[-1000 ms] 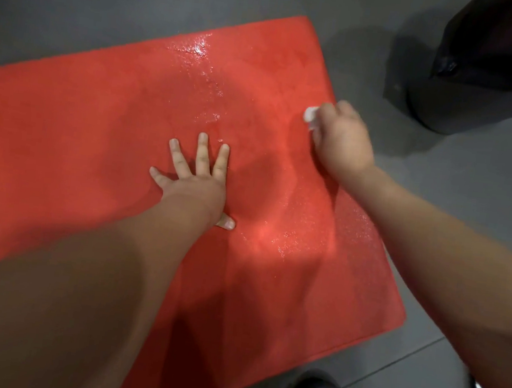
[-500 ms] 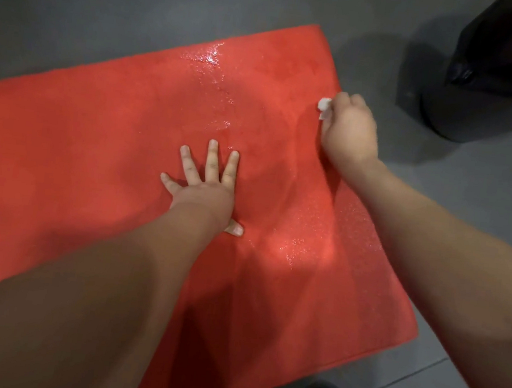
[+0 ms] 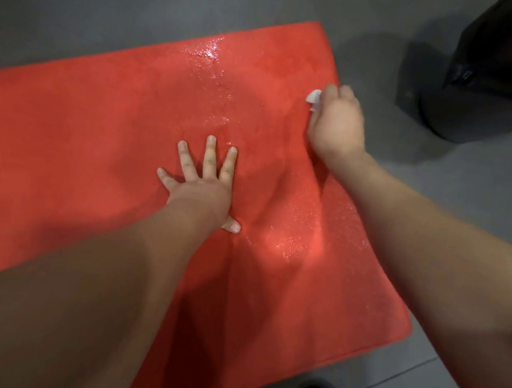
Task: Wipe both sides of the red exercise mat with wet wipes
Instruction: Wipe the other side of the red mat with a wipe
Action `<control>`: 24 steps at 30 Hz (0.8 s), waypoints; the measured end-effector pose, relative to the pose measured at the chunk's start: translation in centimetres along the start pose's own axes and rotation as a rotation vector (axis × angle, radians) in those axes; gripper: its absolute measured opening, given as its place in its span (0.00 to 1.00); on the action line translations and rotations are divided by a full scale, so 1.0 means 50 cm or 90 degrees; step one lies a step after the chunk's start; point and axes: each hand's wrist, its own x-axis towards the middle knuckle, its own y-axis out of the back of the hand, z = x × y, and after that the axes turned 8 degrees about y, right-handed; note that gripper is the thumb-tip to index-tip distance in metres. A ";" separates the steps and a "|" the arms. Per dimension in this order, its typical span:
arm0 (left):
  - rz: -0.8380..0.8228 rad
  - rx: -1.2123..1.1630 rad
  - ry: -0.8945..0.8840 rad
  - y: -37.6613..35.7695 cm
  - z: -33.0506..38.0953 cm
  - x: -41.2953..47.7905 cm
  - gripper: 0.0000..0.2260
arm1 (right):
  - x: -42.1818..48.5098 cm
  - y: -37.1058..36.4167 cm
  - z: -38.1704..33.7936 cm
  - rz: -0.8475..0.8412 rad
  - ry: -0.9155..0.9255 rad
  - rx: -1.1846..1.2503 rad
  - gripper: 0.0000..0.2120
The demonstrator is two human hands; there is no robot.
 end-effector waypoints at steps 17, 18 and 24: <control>0.001 0.003 -0.003 -0.003 -0.004 0.004 0.65 | -0.006 -0.003 0.057 0.015 0.010 0.028 0.11; 0.001 0.002 -0.005 -0.003 -0.005 0.003 0.65 | -0.018 0.000 0.059 0.021 0.012 0.027 0.12; 0.008 -0.007 -0.010 0.000 -0.001 -0.001 0.65 | -0.094 0.030 0.069 0.012 0.035 0.033 0.10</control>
